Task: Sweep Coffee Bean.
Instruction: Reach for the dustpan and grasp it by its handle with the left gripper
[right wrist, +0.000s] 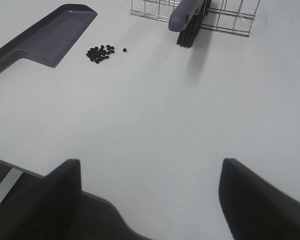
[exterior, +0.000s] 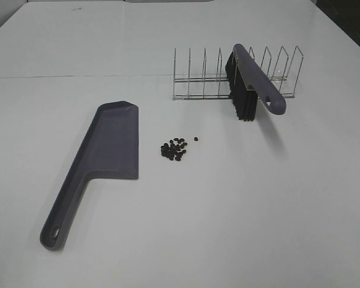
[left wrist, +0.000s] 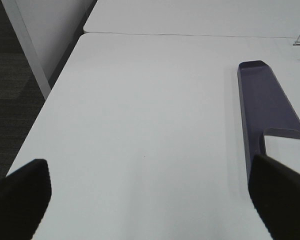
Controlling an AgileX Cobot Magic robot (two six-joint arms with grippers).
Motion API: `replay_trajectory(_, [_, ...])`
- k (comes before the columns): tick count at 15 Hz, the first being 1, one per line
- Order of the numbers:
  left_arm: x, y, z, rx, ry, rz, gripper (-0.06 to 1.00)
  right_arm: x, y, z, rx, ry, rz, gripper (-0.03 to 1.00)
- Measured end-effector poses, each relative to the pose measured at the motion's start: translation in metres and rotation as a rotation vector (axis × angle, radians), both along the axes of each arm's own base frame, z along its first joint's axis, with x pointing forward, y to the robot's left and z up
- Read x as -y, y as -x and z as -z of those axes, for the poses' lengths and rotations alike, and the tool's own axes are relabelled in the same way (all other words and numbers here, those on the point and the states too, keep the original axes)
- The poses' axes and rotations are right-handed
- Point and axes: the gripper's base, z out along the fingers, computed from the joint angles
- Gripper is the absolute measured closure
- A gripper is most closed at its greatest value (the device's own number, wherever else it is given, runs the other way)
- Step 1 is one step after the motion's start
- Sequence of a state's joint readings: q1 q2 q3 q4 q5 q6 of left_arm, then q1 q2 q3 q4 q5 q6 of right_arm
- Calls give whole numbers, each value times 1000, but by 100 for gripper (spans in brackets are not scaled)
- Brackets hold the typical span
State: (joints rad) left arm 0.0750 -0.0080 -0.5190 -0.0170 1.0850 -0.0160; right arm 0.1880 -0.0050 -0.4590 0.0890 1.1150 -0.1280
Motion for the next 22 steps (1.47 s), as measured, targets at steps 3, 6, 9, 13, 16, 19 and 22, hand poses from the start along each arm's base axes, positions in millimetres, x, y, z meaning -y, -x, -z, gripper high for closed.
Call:
replay_trajectory(3, [0, 0, 0, 0, 0, 0, -5, 0, 0, 0, 0, 0, 0, 33])
replay_trajectory(6, [0, 0, 0, 0, 0, 0, -5, 0, 0, 0, 0, 0, 0, 33])
replay_trajectory(9, [0, 0, 0, 0, 0, 0, -5, 0, 0, 0, 0, 0, 0, 33])
replay_trajectory(13, [0, 0, 0, 0, 0, 0, -5, 0, 0, 0, 0, 0, 0, 33])
replay_trajectory(16, [0, 0, 0, 0, 0, 0, -5, 0, 0, 0, 0, 0, 0, 33])
replay_trajectory(19, [0, 0, 0, 0, 0, 0, -5, 0, 0, 0, 0, 0, 0, 33])
replay_trajectory(22, [0, 0, 0, 0, 0, 0, -5, 0, 0, 0, 0, 0, 0, 33])
